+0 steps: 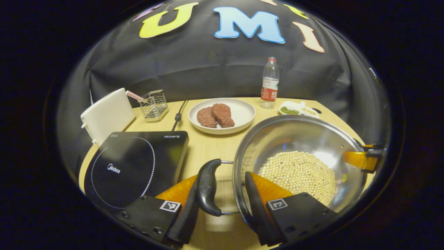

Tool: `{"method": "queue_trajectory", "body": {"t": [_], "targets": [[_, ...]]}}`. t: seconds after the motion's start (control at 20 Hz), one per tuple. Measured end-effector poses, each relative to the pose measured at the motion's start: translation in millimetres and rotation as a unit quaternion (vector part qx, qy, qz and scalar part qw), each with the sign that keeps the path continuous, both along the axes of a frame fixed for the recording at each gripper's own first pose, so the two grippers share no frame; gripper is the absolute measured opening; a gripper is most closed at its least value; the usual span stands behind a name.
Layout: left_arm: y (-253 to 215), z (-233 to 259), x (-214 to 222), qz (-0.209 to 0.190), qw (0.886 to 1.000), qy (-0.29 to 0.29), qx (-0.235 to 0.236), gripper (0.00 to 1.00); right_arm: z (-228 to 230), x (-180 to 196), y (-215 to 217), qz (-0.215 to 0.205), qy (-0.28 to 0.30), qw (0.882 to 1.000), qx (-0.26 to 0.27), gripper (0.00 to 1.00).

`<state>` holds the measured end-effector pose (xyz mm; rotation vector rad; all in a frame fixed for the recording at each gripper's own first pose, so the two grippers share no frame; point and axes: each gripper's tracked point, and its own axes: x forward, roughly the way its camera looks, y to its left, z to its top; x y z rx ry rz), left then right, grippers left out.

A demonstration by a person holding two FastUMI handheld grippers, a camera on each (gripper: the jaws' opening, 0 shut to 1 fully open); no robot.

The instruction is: First push the handle of the pot to place it horizontally, then grasp the pot with both hands and set it on the induction cooktop.

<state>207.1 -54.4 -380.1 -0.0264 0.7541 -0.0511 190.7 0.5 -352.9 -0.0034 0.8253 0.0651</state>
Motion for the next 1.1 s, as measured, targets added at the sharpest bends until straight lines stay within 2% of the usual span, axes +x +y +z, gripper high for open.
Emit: {"method": "queue_trajectory", "body": {"t": [0.25,0.3,0.35,0.4,0.45,0.5,0.55,0.7,0.75,0.9,0.95,1.05,1.1], "targets": [[0,20,-11,0.034,0.999,-0.009,0.004,0.72,16,-5,-2,0.022,-0.009,1.0,0.001,0.57],[1,31,-16,0.04,0.999,-0.015,0.007,0.68,23,-6,-3,0.026,-0.015,1.0,0.004,0.57],[2,41,-21,0.044,0.999,-0.021,0.009,0.75,31,-7,-3,0.03,-0.018,0.999,0.006,0.57],[4,51,-24,0.045,0.999,-0.026,0.011,0.67,40,-7,-3,0.03,-0.024,0.999,0.011,0.57],[7,57,-26,0.047,0.998,-0.03,0.009,0.71,48,-9,-2,0.03,-0.03,0.999,0.012,0.57],[10,64,-26,0.048,0.998,-0.032,0.007,0.67,53,-12,1,0.029,-0.034,0.999,0.01,0.57],[15,68,-28,0.045,0.998,-0.034,0.008,0.71,59,-15,5,0.027,-0.035,0.999,0.01,0.57],[34,83,-27,0.033,0.998,-0.043,0.009,0.71,73,-27,21,0.013,-0.04,0.999,0.014,0.57],[42,85,-27,0.03,0.998,-0.047,0.009,0.67,76,-30,28,0.01,-0.042,0.999,0.014,0.57],[68,87,-27,0.023,0.999,-0.048,0.008,0.67,81,-36,52,-0.002,-0.042,0.999,0.019,0.57],[78,88,-27,0.022,0.999,-0.049,0.006,0.71,84,-39,60,-0.004,-0.043,0.999,0.018,0.57],[96,88,-27,0.019,0.999,-0.05,0.002,0.67,89,-41,77,-0.008,-0.049,0.999,0.015,0.57],[106,88,-26,0.02,0.999,-0.051,0.002,0.71,89,-42,87,-0.009,-0.049,0.999,0.016,0.57]]}}
